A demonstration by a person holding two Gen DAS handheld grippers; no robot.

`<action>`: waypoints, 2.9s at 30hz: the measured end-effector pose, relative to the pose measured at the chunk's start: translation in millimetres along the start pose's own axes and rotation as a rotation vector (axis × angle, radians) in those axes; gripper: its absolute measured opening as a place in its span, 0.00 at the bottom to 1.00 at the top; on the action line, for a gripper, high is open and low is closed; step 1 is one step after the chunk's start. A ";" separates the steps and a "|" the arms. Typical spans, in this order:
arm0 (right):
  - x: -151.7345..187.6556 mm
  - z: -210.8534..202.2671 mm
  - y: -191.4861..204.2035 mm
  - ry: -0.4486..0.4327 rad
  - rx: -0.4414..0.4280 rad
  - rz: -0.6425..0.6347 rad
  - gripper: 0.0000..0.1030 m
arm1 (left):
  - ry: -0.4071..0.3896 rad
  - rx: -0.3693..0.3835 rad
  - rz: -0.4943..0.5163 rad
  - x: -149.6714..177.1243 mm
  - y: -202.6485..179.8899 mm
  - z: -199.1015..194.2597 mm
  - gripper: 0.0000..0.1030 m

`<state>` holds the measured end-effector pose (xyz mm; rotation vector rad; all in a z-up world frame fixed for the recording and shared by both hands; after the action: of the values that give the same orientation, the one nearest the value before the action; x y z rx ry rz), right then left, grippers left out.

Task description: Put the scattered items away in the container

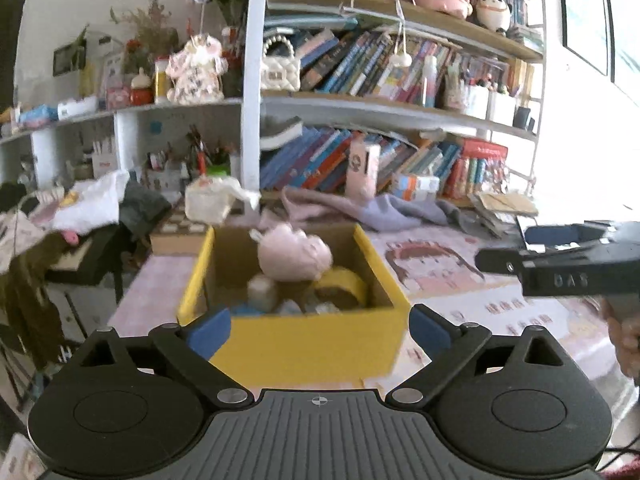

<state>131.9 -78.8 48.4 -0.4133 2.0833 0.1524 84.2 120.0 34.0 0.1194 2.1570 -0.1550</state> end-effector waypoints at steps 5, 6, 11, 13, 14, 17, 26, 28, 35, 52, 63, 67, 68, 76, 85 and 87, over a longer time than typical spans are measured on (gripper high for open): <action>39.6 -26.6 -4.0 0.076 0.043 0.052 0.82 | 0.049 -0.027 0.008 24.0 -9.3 -5.4 0.95; 47.4 -29.9 -4.7 0.097 0.047 0.063 0.82 | 0.062 -0.039 0.005 29.9 -10.0 -5.6 0.95; 85.2 -42.4 -10.2 0.174 0.105 0.101 0.82 | 0.126 -0.078 -0.001 51.4 -13.8 -1.4 0.95; 95.4 -46.8 -9.8 0.189 0.090 0.133 0.82 | 0.136 -0.090 0.001 51.4 -16.1 0.6 0.95; 97.8 -47.8 -8.4 0.192 0.081 0.132 0.82 | 0.139 -0.098 0.004 50.8 -18.5 1.4 0.95; 98.4 -52.6 -2.0 0.179 0.075 0.075 0.83 | 0.150 -0.099 0.025 54.1 -29.4 3.8 0.97; 101.4 -67.2 -9.6 0.145 0.026 0.081 0.90 | 0.164 -0.072 0.073 60.9 -51.6 -0.4 0.99; 102.3 -68.3 -11.5 0.144 0.025 0.091 0.90 | 0.159 -0.076 0.067 60.7 -51.4 -2.2 0.99; 103.4 -75.8 -3.6 0.118 0.000 0.051 0.93 | 0.140 -0.072 0.077 58.3 -55.7 -5.0 1.00; 107.8 -68.9 -4.4 0.165 0.010 0.065 1.00 | 0.171 -0.062 0.113 64.1 -63.0 -2.3 1.00; 114.5 -60.9 -11.7 0.219 0.010 0.115 1.00 | 0.249 -0.033 0.099 72.7 -63.6 6.7 1.00; 113.4 -58.5 -10.0 0.224 0.002 0.102 1.00 | 0.261 -0.038 0.085 74.4 -60.6 7.8 1.00; 112.7 -57.6 -10.2 0.225 0.002 0.100 1.00 | 0.265 -0.039 0.080 74.9 -59.6 8.2 1.00; 111.9 -55.8 -11.8 0.221 0.007 0.102 1.00 | 0.259 -0.045 0.082 73.2 -58.1 9.6 1.00; 112.2 -55.3 -15.0 0.213 0.017 0.108 1.00 | 0.257 -0.030 0.098 71.8 -61.0 11.7 1.00; 112.1 -54.9 -15.4 0.213 0.018 0.109 1.00 | 0.259 -0.033 0.095 71.8 -60.7 11.9 1.00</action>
<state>39.9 -133.9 -17.3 -0.3165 2.3167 0.1591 45.3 60.1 -28.3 0.2342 2.4050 -0.0510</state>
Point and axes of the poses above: each gripper's, at about its wrist camera, not at the fingertips, and z roughly the way its jaws point, y to its left, x to its underside, the point moved 4 cm from there along z, roughly the way its jaws point, and after that the axes turned 5 degrees about y, right-handed, at the moved point
